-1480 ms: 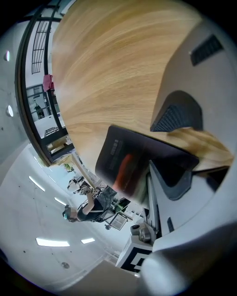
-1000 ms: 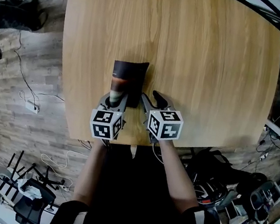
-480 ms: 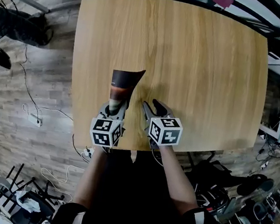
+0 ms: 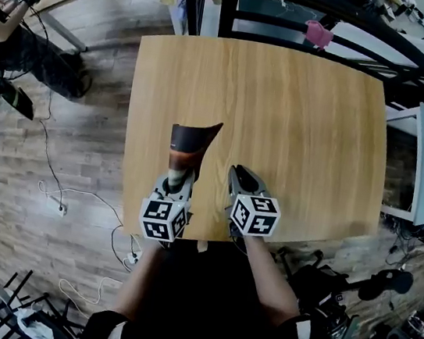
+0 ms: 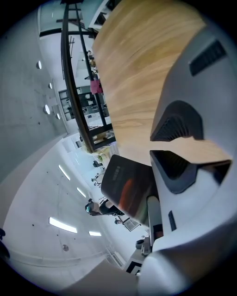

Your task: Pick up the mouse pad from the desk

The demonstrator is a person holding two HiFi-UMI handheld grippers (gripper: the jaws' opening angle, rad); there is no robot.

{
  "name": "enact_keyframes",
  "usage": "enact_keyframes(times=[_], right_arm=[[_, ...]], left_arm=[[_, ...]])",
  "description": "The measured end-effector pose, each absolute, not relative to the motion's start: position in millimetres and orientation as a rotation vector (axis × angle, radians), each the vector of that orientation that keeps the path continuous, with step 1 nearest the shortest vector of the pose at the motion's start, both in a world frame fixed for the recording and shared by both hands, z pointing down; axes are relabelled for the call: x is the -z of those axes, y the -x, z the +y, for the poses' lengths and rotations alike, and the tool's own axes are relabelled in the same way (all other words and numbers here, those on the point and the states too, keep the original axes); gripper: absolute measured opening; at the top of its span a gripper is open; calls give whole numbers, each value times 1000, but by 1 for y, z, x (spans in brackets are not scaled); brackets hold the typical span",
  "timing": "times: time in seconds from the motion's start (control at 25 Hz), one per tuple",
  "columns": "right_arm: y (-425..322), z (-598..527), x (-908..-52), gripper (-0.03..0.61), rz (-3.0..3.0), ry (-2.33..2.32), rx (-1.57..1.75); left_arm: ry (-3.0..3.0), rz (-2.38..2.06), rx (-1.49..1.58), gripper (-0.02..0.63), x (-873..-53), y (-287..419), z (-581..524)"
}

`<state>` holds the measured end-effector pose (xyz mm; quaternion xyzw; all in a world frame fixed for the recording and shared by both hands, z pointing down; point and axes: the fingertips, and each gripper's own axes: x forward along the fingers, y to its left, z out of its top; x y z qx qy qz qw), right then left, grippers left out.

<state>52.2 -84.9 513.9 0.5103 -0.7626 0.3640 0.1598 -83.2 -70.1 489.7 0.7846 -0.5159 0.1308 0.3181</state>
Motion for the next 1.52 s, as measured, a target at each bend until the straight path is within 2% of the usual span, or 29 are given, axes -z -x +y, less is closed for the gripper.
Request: enact_keyframes(times=[0.56,0.92,1.52], right_arm=[[-51,-79,-387,41,-2402,-1604,-761],[-57,-44,-319,38,-2546,-1679,-613],[-56,-36,-308,31,-2603,-1652,-549]], left_arm=[[-2256,-1467,-163,61,-370,94,-58],[-2314,-1541,-101,63,-340,102,-41],[-2322,-1546,-87,63,-339,97,-34]])
